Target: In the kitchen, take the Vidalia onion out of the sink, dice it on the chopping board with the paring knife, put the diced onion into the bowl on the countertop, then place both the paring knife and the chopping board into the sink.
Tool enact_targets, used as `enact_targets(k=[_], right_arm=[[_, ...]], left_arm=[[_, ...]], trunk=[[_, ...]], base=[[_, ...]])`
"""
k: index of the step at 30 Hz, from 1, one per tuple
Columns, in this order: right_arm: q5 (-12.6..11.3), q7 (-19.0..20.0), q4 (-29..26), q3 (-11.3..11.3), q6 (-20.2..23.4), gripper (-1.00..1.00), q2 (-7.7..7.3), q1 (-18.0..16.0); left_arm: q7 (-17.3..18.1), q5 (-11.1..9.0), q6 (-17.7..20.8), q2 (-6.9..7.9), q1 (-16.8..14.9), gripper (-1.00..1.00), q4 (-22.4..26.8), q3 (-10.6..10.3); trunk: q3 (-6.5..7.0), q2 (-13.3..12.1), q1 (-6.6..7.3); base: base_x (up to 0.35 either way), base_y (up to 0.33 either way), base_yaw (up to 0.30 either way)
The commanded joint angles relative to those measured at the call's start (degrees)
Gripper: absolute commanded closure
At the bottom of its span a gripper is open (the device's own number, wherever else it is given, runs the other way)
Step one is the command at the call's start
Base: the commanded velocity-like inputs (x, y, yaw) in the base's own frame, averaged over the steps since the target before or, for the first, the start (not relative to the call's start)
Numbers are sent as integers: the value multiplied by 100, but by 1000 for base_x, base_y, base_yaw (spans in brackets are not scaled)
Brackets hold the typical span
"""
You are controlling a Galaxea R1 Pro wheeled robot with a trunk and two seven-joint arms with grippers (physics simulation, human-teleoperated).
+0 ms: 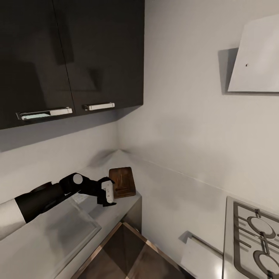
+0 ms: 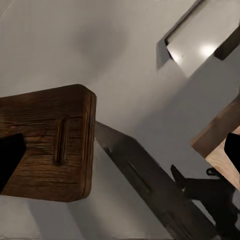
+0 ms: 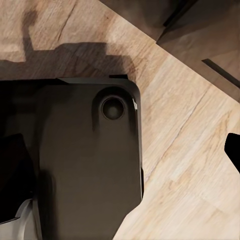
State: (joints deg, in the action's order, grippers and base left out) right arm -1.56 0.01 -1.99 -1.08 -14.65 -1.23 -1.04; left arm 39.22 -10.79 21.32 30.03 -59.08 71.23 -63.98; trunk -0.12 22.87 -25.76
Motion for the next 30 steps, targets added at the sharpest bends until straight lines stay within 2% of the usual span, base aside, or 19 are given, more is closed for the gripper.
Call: enact_targets(k=[1,5,8,10,15,30], right_arm=[[-18,1,6,-7,-20,-100,0,-2],[-21,-1,6,-6,-20,-100,2,-2],[-20,0,6,-2,-20,-100,4,-2],[-20,3,10,2,-20,-100,6,-2],[-7,8,14,19,-136,-100,18,-2],[-2,8,22,11,-150,-100,27,-2]], left_arm=[[-11,-62,49,3,-7,-100,-48,1],[-17,-61,48,3,-7,-100,-108,30],[-26,-56,52,3,-7,-100,-83,367],[-28,-55,56,3,-7,-100,-83,465],[-28,-48,185,-32,-7,-100,145,486],[-28,-53,197,-59,-7,-100,179,483]], trunk=[[-3,5,-2],[-19,5,-2],[-46,5,-2],[-64,5,-2],[-81,5,-2],[-192,5,-2]], base=[[0,0,0],[0,0,0],[0,0,0],[0,0,0],[0,0,0],[0,0,0]])
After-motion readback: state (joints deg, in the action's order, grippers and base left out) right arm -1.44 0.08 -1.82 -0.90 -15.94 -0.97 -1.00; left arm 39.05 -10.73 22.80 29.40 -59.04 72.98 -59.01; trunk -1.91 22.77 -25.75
